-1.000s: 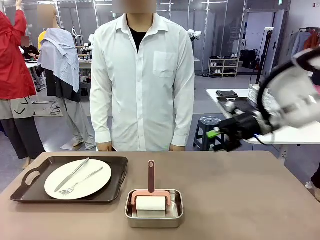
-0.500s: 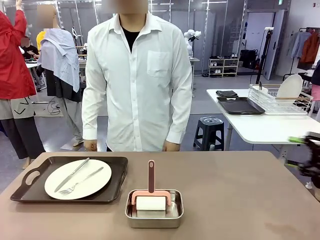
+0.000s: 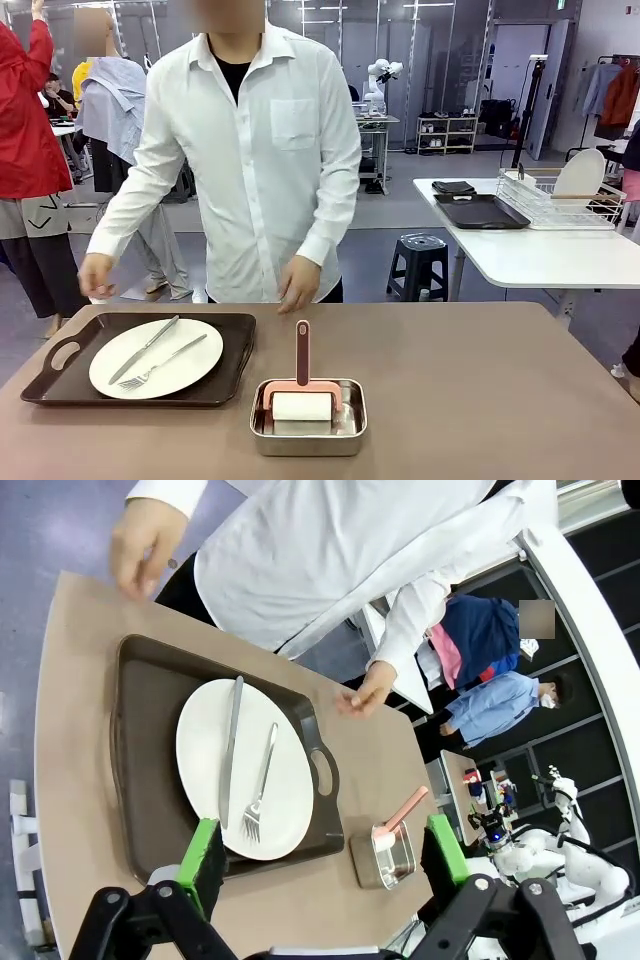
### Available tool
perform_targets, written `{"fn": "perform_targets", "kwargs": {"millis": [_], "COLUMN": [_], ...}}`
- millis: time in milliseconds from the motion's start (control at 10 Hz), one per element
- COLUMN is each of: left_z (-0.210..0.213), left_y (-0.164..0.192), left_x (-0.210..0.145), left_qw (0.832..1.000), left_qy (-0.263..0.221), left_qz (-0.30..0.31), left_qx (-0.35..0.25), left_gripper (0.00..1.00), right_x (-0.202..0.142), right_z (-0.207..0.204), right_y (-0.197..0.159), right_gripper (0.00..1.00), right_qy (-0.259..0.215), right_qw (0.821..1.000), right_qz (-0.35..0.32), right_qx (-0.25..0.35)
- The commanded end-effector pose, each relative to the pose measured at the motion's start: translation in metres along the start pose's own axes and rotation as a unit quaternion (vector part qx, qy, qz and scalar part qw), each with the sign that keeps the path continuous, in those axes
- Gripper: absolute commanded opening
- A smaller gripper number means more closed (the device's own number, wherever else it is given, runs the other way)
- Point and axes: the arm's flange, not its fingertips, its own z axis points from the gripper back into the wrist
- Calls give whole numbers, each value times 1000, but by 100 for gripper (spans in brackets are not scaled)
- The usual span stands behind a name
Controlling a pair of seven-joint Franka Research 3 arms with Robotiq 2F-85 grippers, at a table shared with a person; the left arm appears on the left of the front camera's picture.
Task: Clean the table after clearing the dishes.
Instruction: When the right (or left) Handle tray is removed, use the right hand (or left hand) to clean the right (or left) side of the table with the Lint Roller.
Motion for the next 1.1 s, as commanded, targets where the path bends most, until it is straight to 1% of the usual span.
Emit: {"fn": "perform_targets", "kwargs": {"millis": [0, 1000], "left_z": [4, 4], "left_y": [0, 0], "left_x": [0, 0], "left_qw": [1000, 1000], "left_qy": [0, 0], "left_qz": [-4, -4], "left_qx": [-6, -6], "left_gripper": [100, 100], "right_x": [-8, -8], "right_z": [-10, -10], "right_y": [8, 8], "right_gripper": [100, 100], "right_qy": [27, 27], "right_qw": [1000, 1000], "right_qz": [12, 12], "right_qx": [-2, -2]}}
